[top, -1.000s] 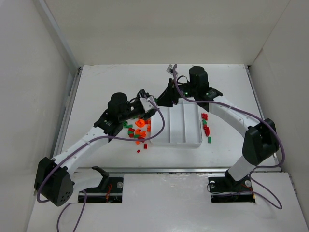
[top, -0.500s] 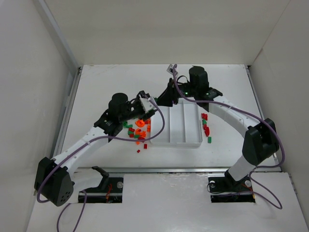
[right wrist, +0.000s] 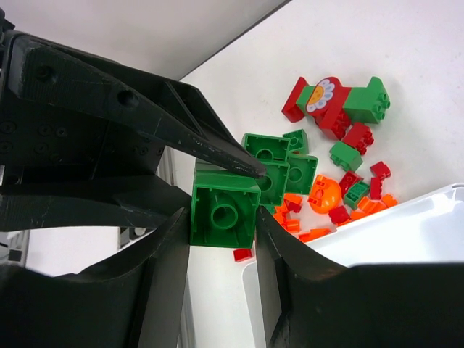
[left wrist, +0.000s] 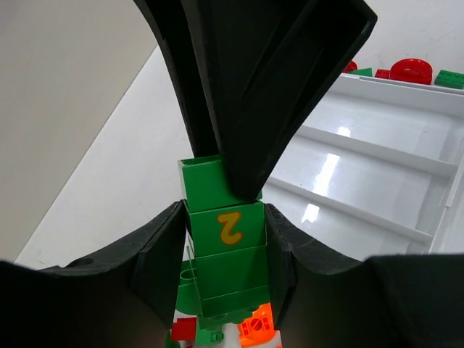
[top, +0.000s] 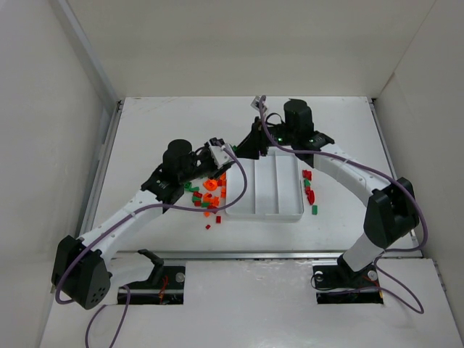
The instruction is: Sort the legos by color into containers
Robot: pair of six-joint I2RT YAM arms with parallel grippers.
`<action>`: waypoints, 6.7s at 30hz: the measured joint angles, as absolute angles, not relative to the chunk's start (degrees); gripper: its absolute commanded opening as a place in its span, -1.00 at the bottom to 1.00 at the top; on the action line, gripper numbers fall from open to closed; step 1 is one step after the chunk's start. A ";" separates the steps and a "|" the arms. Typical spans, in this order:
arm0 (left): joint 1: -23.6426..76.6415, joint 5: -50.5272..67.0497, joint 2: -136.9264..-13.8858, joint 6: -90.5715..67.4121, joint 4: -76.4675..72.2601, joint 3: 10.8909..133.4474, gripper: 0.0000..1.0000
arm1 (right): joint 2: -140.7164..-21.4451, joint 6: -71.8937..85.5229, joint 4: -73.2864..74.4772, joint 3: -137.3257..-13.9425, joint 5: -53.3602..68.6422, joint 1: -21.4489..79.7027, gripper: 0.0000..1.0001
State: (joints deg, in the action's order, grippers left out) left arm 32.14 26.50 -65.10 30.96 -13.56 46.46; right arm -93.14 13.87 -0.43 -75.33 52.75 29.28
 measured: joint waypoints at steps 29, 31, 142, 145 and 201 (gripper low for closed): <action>32.05 21.85 -65.19 30.63 -8.58 43.59 -1.00 | -94.17 21.43 18.00 -66.48 11.77 14.68 -0.48; 32.05 21.93 -65.19 30.63 -8.62 43.59 -1.00 | -94.89 21.15 19.35 -66.48 11.09 14.68 -0.19; 33.17 23.44 -65.01 38.65 -8.49 45.50 -1.00 | -92.38 16.38 16.75 -68.05 29.32 10.17 -0.68; 33.17 23.42 -65.01 38.65 -8.51 45.50 -1.00 | -97.08 15.99 17.98 -68.07 26.79 10.15 -0.35; 33.32 25.19 -65.82 41.78 -14.68 45.50 -0.90 | -102.48 18.24 11.05 -85.69 55.96 31.40 -0.82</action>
